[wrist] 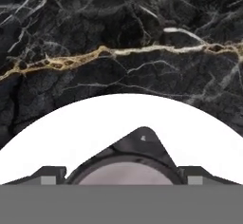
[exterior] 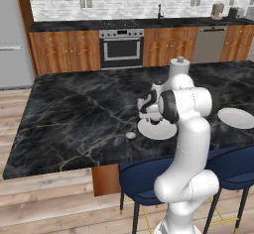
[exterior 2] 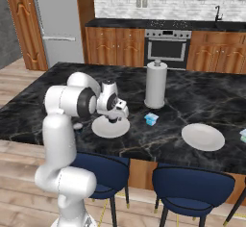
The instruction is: Place two yogurt containers on each plate.
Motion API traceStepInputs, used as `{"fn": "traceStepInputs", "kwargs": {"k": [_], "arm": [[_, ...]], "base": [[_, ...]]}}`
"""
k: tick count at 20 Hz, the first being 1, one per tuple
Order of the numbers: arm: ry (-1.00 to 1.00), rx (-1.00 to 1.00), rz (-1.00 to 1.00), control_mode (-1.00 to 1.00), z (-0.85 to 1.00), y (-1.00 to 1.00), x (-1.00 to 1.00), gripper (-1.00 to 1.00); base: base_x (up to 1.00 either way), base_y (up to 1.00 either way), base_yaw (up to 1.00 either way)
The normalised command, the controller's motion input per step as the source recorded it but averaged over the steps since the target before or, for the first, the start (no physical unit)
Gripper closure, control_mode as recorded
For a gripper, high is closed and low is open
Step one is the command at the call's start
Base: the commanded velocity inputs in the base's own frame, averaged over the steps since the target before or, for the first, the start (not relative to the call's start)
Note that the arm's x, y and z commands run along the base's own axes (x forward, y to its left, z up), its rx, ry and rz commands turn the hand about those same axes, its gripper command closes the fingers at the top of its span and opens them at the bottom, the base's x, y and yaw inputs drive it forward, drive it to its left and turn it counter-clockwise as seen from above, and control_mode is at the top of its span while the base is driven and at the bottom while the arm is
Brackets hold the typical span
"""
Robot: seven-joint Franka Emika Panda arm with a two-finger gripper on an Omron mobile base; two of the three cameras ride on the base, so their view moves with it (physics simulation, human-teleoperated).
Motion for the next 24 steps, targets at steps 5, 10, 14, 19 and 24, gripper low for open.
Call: {"fn": "traceStepInputs", "kwargs": {"k": [5, 10, 14, 19, 24], "arm": [[-0.07, 0.0, -0.01, -1.0, 0.37, 0.0, -0.24, -1.0], [-0.03, 0.07, -0.13, -1.0, 0.59, 0.16, -0.52, -1.0], [0.0, 0.02, -0.12, -1.0, 0.44, 0.84, -0.74, -1.0], [0.0, -0.04, -0.05, -1.0, 0.27, 1.0, -0.75, -1.0], [0.09, -0.04, 0.05, -1.0, 0.03, 0.69, -0.52, -1.0]], "base": [[0.0, 0.0, 0.0], [0.0, 0.0, 0.0], [0.0, 0.0, 0.0], [0.0, 0.0, 0.0], [0.0, 0.0, 0.0]]}}
